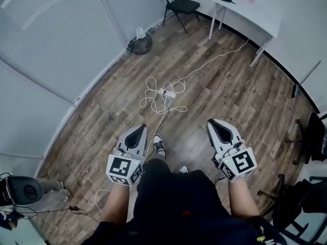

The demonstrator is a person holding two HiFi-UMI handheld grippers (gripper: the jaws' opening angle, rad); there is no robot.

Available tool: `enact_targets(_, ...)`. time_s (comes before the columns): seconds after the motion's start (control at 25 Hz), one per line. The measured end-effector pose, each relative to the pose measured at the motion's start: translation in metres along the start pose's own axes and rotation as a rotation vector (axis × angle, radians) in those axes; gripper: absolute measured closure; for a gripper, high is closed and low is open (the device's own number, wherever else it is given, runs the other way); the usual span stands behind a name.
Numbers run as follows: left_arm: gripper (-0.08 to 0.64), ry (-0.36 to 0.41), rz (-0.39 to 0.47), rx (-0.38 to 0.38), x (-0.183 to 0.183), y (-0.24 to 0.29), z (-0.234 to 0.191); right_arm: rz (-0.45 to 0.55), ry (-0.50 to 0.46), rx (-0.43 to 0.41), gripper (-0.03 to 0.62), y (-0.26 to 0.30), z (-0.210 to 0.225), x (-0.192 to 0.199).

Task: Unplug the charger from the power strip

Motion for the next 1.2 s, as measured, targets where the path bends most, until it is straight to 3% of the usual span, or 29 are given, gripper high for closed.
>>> enact_targets(0.2,0.541,-0.009,-0.015,0.04,0.008,0.052,-0.05,-0.02,0.002,0.02,0.56,0.069,0.022,0.01)
enact_targets(0.48,0.541,-0.055,-0.028,0.038,0.008,0.127,-0.162,-0.105,-0.023,-0.013,0.56,0.201,0.046,0.031)
enact_targets(0.68,0.541,-0.082,-0.065,0.039,0.015,0.168,-0.255,-0.164,-0.039,-0.004,0.56,0.296,0.055,0.04)
enact_targets(0.84,0.541,-0.083,-0.089,0.036,0.025,0.207,-0.302,-0.206,-0.053,0.018,0.56,0.346,0.079,0.056)
enact_targets(1.04,0.541,-0.096,-0.137,0.033,0.072,0.264,-0.34,-0.26,-0.052,0.027,0.558,0.407,0.122,0.113)
enact_targets(1.2,0.541,-0.096,-0.155,0.031,0.135,0.329,-0.364,-0.288,-0.065,0.037,0.558,0.453,0.176,0.191)
Point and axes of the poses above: the fingertips, and each gripper's own axes: y forward along the fingers, z to its right, x out of its underside, the point moved 1 cm from there along -y, backward along the fingers, and after that the axes turned 3 degrees about z, right-handed, at the moved point
